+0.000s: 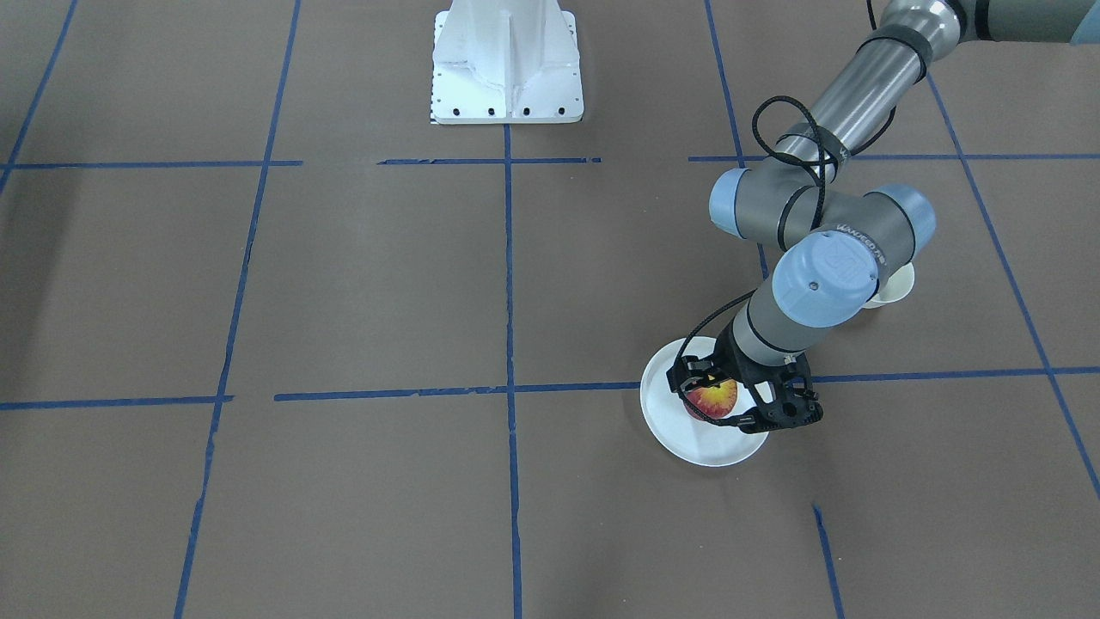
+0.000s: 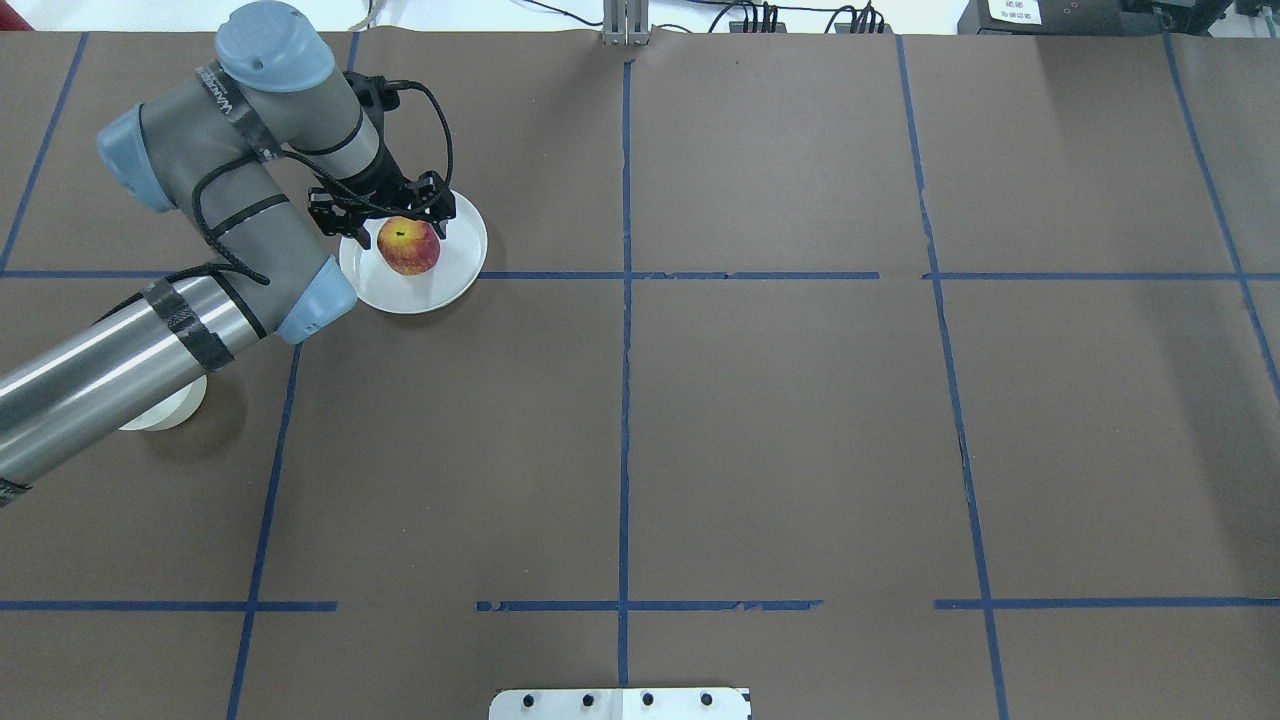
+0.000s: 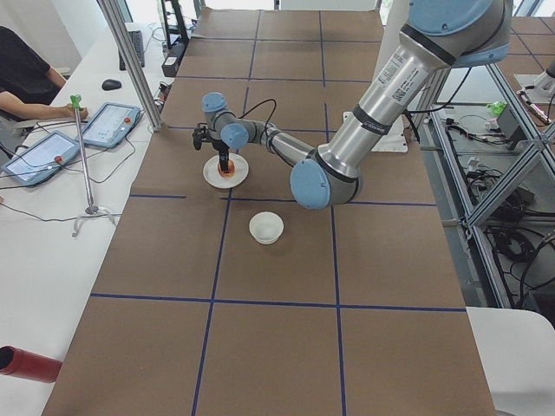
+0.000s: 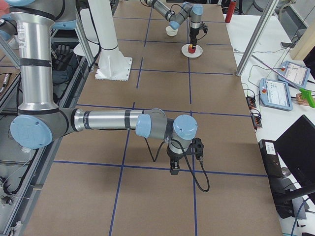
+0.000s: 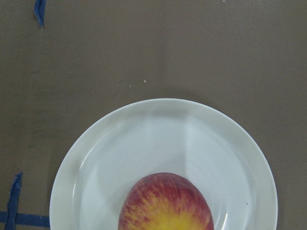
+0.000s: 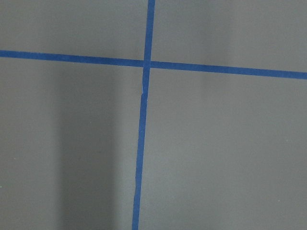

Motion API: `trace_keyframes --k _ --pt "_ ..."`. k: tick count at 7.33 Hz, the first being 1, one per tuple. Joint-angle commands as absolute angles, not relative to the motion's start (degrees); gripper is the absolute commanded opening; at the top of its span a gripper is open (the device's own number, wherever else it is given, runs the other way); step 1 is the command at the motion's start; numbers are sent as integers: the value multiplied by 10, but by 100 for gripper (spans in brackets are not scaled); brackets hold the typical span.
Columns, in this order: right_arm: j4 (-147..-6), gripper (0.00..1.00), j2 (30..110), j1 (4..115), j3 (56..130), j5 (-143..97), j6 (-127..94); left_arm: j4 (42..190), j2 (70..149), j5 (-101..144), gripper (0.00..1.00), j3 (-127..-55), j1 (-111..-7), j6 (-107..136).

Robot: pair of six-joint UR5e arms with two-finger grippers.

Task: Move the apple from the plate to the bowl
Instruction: 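Lower the left gripper and close it around the apple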

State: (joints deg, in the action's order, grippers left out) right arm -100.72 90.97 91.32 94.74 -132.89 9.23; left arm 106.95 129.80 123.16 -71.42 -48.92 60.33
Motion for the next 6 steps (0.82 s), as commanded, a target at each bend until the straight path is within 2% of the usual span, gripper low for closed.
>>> trace_keyframes --k 1,5,6 --pt "-1007 100 910 913 947 -1329 92 1075 1296 1228 100 -709 -481 606" --pt "-1007 100 910 913 947 -1329 92 1111 1297 1212 100 -685 -481 613" --pt "-1007 100 910 913 947 -1329 92 1111 1298 1212 77 -683 -481 614"
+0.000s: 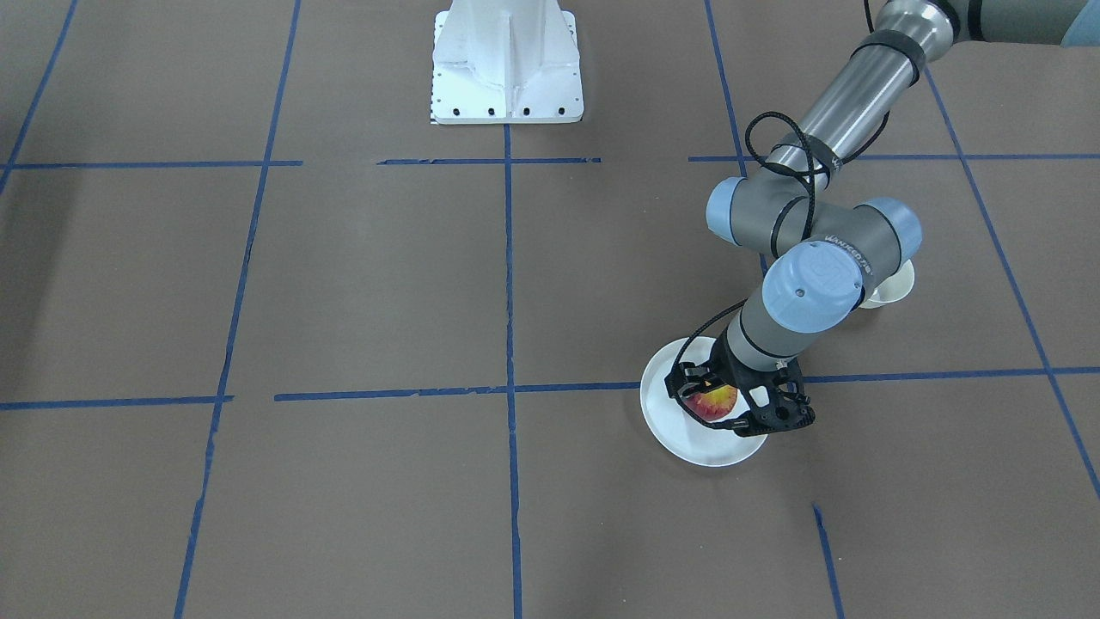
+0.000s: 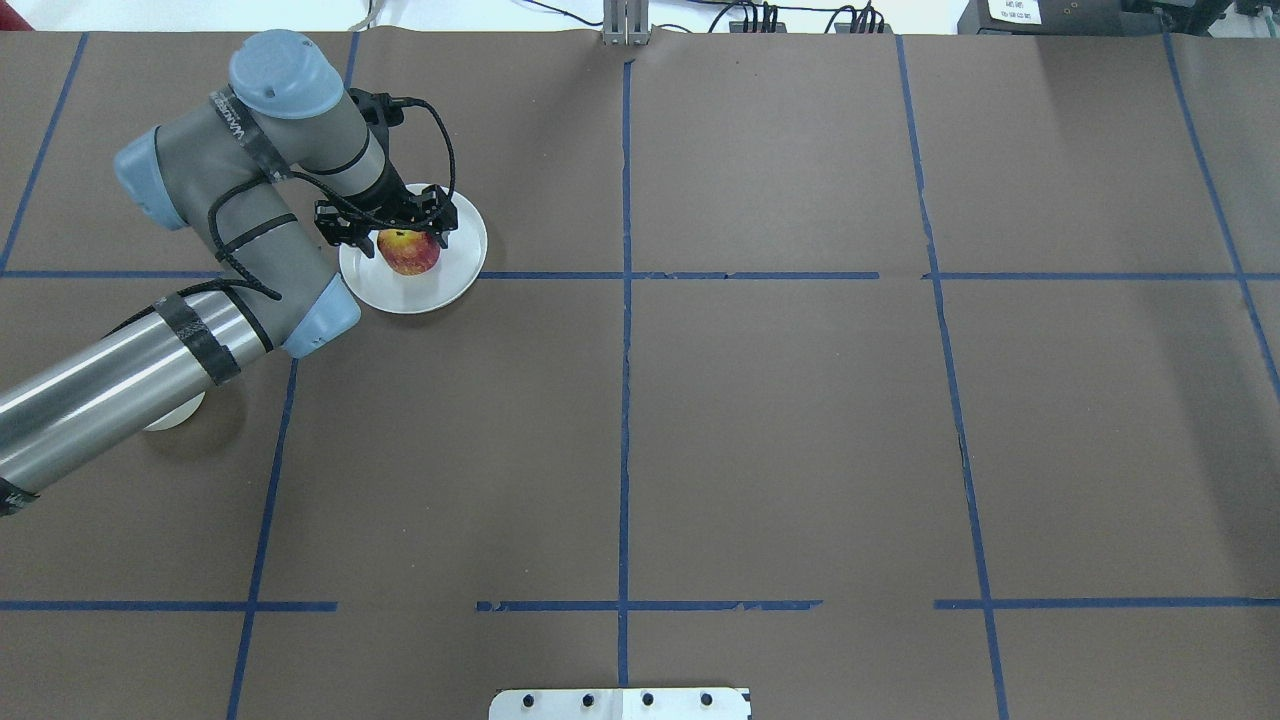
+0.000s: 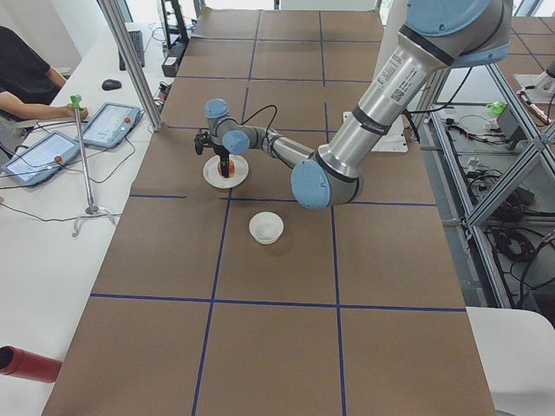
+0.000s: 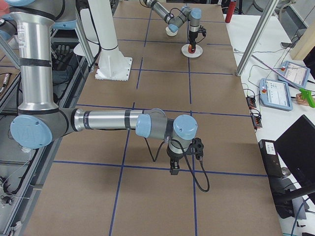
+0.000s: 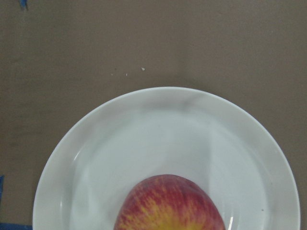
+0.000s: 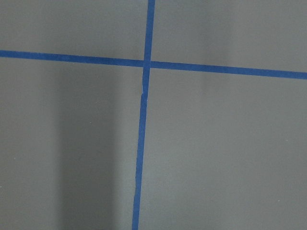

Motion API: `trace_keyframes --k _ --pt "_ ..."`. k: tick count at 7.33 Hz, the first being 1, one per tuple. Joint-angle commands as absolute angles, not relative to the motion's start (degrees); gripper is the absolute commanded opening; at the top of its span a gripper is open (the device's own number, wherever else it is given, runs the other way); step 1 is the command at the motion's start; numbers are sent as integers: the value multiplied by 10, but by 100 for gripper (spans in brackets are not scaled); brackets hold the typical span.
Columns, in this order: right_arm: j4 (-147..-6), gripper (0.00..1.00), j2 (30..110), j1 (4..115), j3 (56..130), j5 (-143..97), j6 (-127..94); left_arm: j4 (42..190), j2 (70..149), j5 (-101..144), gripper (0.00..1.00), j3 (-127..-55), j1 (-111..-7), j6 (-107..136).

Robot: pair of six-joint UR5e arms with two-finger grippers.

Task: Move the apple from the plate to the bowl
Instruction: 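Lower the left gripper and close it around the apple, then lift the apple with the left gripper and carry it over the white bowl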

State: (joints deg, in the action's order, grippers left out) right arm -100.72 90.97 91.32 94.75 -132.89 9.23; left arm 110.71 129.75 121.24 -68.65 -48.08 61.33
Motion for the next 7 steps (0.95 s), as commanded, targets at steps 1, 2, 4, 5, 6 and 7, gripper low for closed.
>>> trace_keyframes --k 1,2,4,5,6,7 --pt "-1007 100 910 913 947 -1329 92 1111 1298 1212 25 -686 -481 620" --pt "-1007 100 910 913 947 -1329 92 1107 1293 1214 0 -713 -483 618" --pt "-1007 100 910 913 947 -1329 92 1061 1257 1216 0 -806 -504 613" --pt "-1007 100 910 913 947 -1329 92 1055 1219 1216 0 -860 -508 611" --pt "-1007 100 910 913 947 -1329 92 1054 1164 1216 0 -930 -515 586" --pt "-1007 100 910 913 947 -1329 92 1055 1101 1216 0 -994 -521 562"
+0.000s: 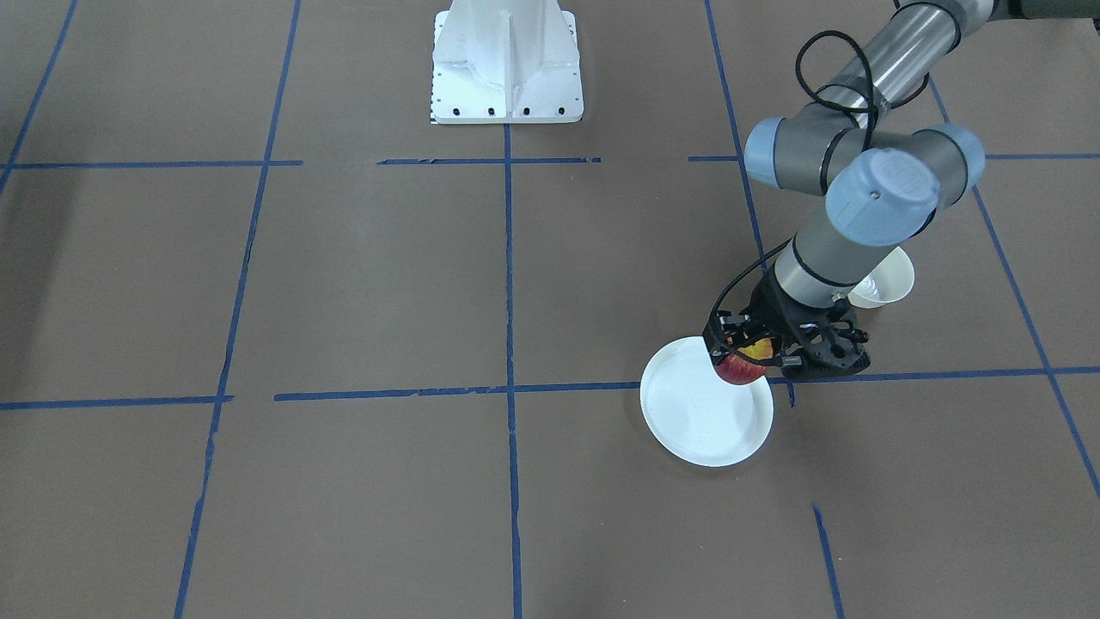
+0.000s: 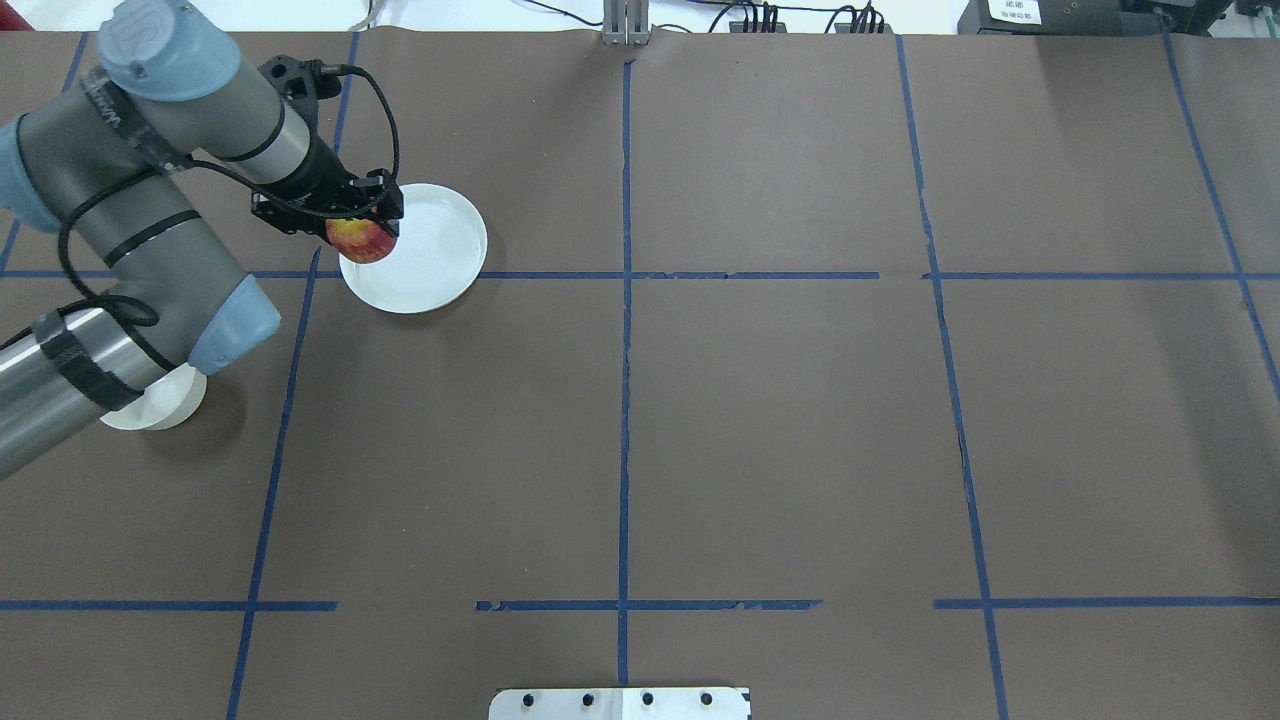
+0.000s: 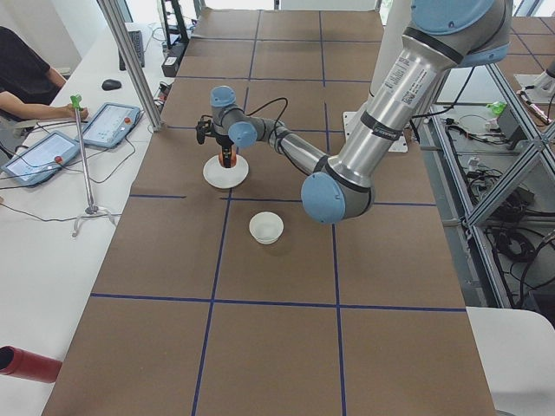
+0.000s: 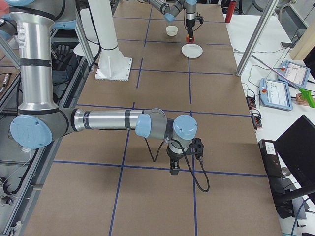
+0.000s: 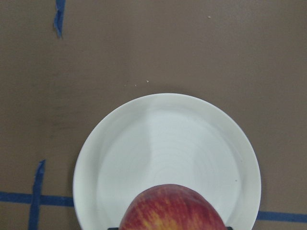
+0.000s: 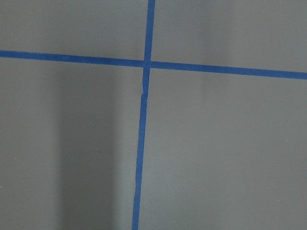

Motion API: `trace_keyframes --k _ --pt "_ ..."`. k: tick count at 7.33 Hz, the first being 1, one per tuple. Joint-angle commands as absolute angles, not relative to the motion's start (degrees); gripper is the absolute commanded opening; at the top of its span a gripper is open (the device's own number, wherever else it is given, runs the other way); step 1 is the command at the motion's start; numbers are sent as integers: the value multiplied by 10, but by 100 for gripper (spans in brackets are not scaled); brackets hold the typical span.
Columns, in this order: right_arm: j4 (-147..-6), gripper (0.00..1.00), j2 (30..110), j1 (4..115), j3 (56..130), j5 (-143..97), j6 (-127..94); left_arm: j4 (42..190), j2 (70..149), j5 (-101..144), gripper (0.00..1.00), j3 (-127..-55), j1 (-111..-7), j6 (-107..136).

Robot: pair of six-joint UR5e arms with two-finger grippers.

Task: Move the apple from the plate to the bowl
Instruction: 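Lift the apple with the left gripper and carry it over the white bowl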

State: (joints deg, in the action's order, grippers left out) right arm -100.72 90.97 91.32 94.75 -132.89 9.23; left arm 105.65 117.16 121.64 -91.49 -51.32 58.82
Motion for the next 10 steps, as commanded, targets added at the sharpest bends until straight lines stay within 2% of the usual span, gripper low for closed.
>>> trace_keyframes --k 1,3,4,5,6,10 --pt "-1007 100 910 913 947 -1329 92 1060 1035 1216 0 -1049 -522 555" --pt "-1007 100 910 913 947 -1329 92 1096 923 1211 0 -1100 -529 518" --pt "-1007 100 910 913 947 -1329 92 1205 857 1189 0 -1086 -528 520" --pt "-1007 100 910 913 947 -1329 92 1307 836 1171 0 -1043 -528 553" --pt "-1007 100 910 913 947 -1329 92 1326 838 1170 0 -1015 -521 568" --pt "-1007 100 910 913 947 -1329 92 1325 840 1169 0 -1004 -518 570"
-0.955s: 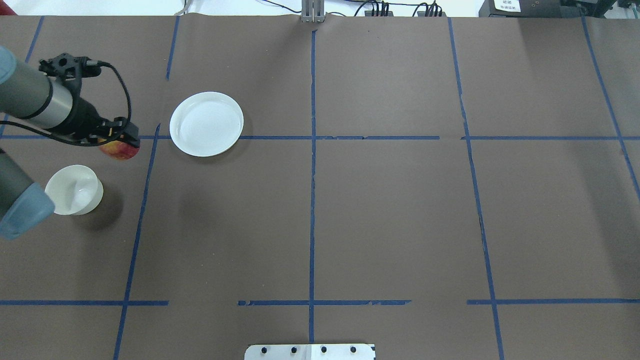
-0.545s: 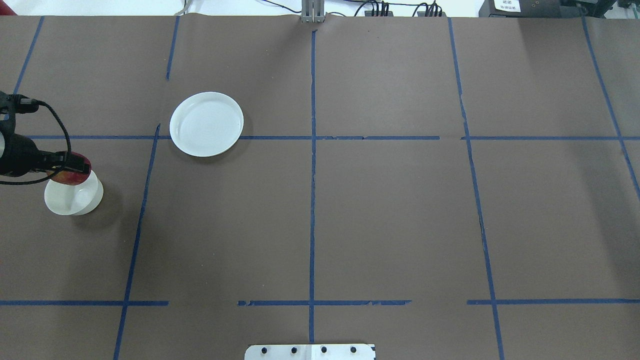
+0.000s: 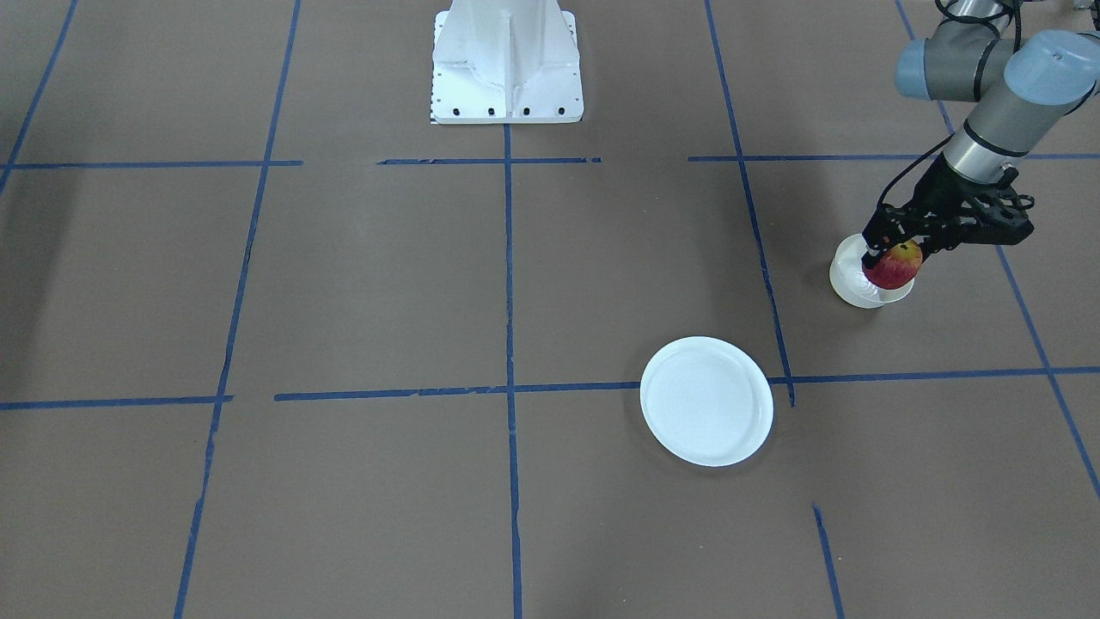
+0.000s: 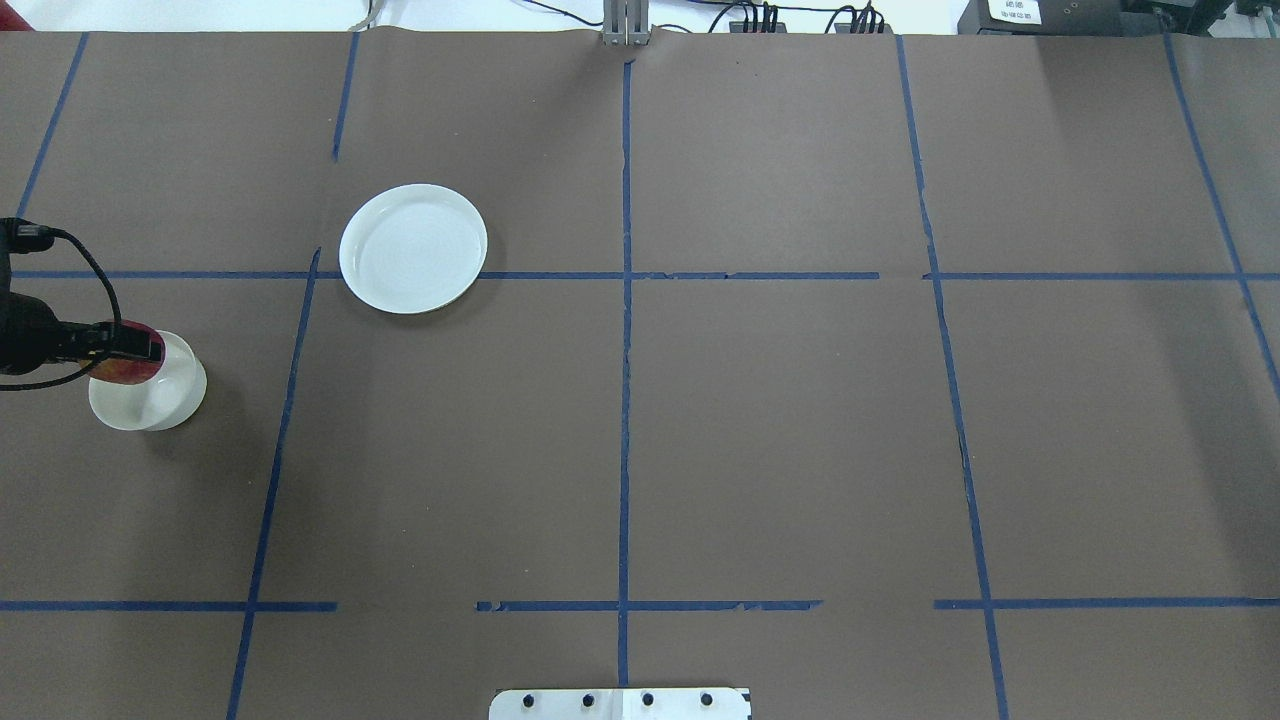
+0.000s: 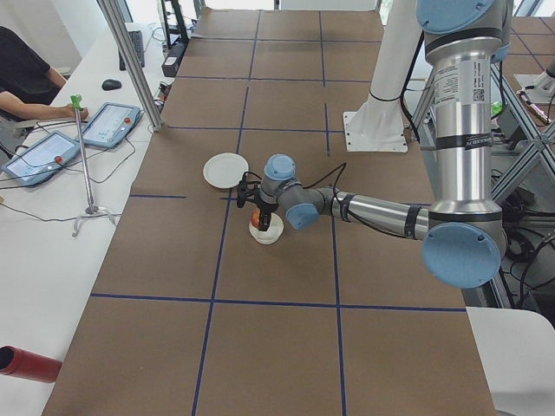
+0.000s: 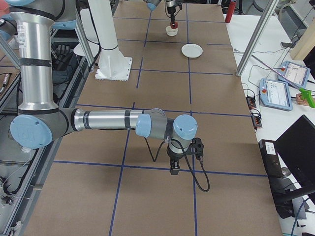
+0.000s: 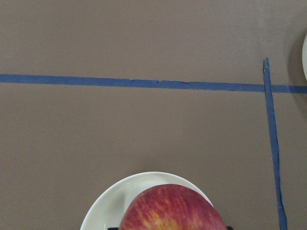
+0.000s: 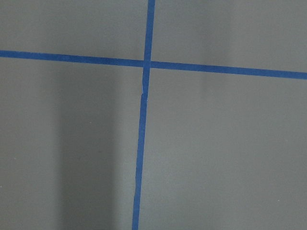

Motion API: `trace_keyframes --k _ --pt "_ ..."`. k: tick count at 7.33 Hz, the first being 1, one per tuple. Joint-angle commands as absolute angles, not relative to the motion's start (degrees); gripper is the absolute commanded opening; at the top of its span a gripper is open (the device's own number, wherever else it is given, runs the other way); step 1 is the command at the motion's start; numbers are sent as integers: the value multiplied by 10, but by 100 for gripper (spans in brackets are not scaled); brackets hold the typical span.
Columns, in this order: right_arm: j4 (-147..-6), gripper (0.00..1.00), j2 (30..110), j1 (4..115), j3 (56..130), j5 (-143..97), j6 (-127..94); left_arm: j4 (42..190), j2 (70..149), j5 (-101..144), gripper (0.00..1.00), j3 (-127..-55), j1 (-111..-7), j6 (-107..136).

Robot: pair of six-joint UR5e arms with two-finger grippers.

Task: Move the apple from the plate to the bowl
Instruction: 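Lift the apple with the left gripper and carry it over the white bowl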

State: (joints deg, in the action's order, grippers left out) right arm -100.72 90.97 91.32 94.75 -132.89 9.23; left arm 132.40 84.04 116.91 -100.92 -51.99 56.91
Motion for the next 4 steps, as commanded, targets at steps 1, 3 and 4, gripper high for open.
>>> trace_keyframes --k 1,3,4 --pt "-1007 100 910 913 947 -1329 92 1325 841 1169 0 -998 -508 569" --pt "-1007 100 910 913 947 -1329 92 1325 841 1169 0 -994 -497 569" --pt "-1007 100 910 913 947 -1329 92 1325 841 1169 0 -993 -495 568"
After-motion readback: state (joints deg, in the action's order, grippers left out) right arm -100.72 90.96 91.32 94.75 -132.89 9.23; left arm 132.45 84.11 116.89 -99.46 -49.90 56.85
